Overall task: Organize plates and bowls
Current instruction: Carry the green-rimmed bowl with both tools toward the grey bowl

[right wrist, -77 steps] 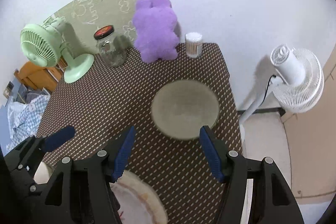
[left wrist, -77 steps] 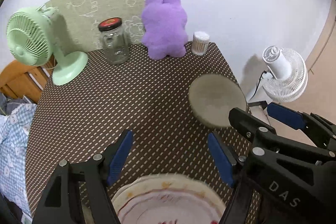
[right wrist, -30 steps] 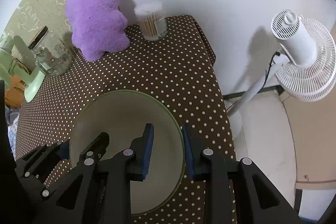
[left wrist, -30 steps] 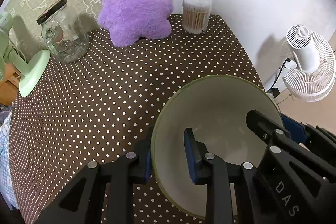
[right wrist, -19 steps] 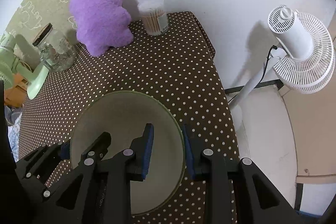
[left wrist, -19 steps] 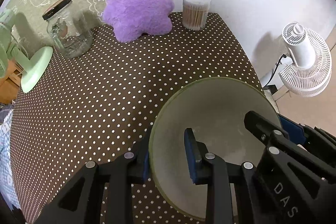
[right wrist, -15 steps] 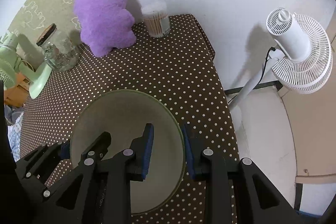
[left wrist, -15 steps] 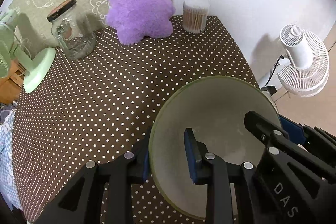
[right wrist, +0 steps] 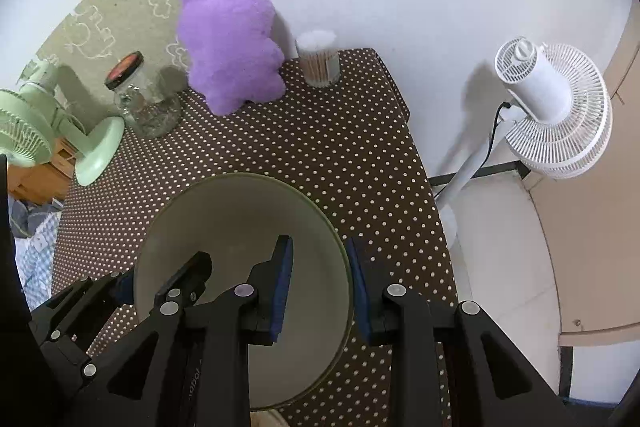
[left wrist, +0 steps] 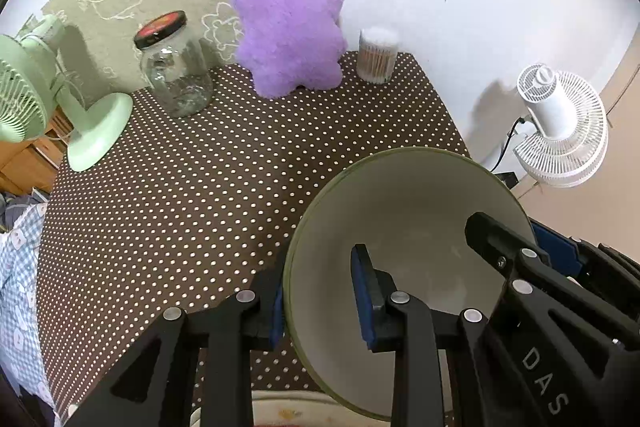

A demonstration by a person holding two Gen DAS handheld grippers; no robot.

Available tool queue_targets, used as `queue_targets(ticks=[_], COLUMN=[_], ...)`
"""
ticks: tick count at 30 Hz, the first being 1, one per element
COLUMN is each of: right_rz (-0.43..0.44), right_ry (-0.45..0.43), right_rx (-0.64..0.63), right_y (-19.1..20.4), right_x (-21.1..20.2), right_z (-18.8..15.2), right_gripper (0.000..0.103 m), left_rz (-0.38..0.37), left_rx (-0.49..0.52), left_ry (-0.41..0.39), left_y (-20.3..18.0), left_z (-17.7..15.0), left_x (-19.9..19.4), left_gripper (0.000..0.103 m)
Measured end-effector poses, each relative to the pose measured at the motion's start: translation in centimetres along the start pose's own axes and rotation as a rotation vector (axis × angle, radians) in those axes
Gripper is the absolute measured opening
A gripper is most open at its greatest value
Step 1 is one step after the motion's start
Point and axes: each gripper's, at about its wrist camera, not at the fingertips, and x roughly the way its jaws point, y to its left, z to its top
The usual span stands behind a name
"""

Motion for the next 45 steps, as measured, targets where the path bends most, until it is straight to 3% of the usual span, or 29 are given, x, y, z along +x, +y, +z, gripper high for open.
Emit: queue_targets(ticks=[24, 45], right_rz=[-0.015, 0.011], right_ry=[-0.086, -0.092], right_rx=[0.011, -0.062], right_y=[7.6, 17.8], right_x=[-9.0, -11.7], right_z=[-5.0, -12.4], right_gripper=[0.032, 0.032], left_rz=[-0.012, 0.011], left_rx=[0.028, -0.024], left_ry=[-0.084, -0.08], left_y=[5.7, 15.6], left_z=[-4.7, -11.8], left_x=[-9.1, -13.1], left_gripper=[0.026, 0.026])
